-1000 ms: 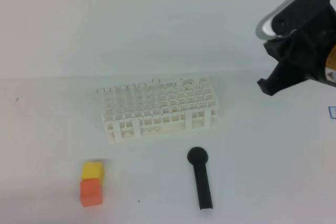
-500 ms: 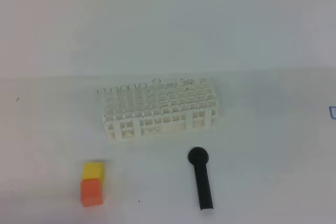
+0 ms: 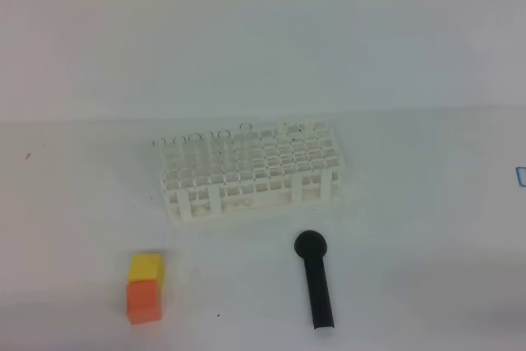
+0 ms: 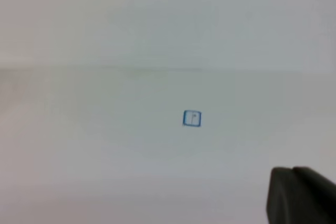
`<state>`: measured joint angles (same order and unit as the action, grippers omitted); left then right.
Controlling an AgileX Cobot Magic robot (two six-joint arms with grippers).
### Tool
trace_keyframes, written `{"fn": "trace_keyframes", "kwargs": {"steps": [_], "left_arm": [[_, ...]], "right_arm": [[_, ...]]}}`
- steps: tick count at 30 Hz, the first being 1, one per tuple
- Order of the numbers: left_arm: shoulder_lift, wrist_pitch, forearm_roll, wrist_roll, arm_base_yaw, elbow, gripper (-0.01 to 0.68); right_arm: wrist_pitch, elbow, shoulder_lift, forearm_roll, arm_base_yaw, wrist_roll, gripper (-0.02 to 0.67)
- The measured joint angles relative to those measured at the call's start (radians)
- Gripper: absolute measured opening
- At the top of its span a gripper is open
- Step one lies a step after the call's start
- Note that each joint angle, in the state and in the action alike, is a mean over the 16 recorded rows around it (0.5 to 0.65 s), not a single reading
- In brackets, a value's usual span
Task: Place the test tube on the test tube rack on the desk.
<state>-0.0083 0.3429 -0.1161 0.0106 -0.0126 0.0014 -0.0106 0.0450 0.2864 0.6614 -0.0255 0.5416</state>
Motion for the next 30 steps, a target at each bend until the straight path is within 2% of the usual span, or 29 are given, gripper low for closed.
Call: {"fn": "trace_keyframes", "kwargs": {"steps": [5,13,19,30], "left_arm": [[0.000,0.000,0.000,0.000,0.000,0.000,-0.001],[0.000,0.000,0.000,0.000,0.000,0.000,-0.001],[0.000,0.000,0.000,0.000,0.000,0.000,-0.001],[0.000,0.000,0.000,0.000,0.000,0.000,-0.001]], "right_arm": [[-0.014,-0.060,-0.048,-0.071,-0.002,-0.064,-0.001],[-0.022,-0.075,-0.080,-0.324,-0.002,-0.361,-0.001],[0.077,-0.075,-0.158,-0.498,-0.002,-0.559,-0.001],[0.329,-0.071,-0.289,-0.545,-0.002,-0.615,-0.001]]}}
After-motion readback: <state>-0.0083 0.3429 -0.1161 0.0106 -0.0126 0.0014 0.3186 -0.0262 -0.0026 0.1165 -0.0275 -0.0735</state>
